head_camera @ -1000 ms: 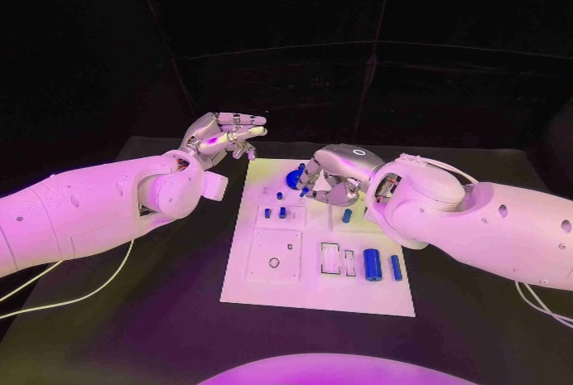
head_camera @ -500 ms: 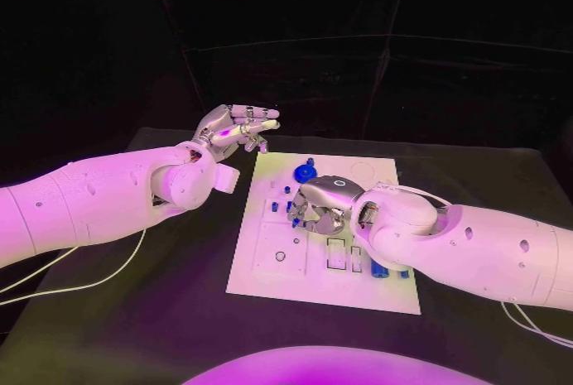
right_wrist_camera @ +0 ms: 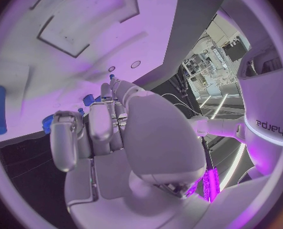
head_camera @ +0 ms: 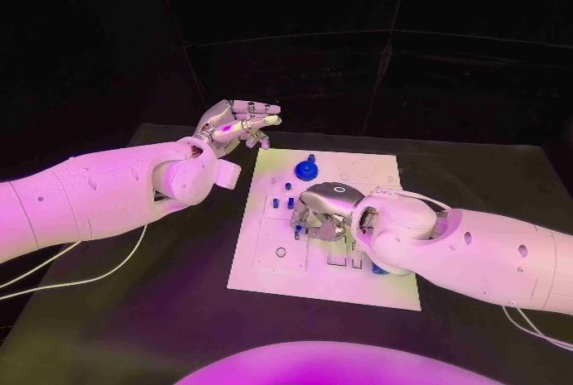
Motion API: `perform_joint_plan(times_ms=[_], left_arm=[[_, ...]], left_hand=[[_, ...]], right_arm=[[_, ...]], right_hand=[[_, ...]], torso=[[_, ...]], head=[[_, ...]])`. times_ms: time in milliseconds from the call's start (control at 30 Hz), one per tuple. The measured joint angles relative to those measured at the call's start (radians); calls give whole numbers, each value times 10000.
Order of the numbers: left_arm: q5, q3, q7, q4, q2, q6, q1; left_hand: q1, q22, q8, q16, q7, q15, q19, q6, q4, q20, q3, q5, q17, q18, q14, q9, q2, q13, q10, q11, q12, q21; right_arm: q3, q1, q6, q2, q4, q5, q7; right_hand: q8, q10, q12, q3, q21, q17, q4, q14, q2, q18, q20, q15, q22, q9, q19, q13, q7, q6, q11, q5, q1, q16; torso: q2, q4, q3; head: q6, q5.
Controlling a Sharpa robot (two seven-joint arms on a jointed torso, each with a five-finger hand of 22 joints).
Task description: Assemble the parts on the task board
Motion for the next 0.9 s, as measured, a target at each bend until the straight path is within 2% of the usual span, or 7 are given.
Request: perform_joint_plan(times_ms=[900], left_arm=[[5, 0, -31, -37, 4, 16, -1]], left_hand=[[0, -12, 0, 0, 0, 0, 0, 0, -29, 0, -29, 0, -18, -1, 0, -8, 0, -9, -37, -37, 49, 0]], right_arm=[[-2, -21, 358, 19, -92, -76, -12]], right_hand=[[3, 0, 1, 32, 0, -42, -35, 0, 17, 1, 0, 0, 0, 2, 0, -9, -4, -36, 0, 0, -116, -1]], torso=[[1, 12, -4]], head=[[-82, 41]])
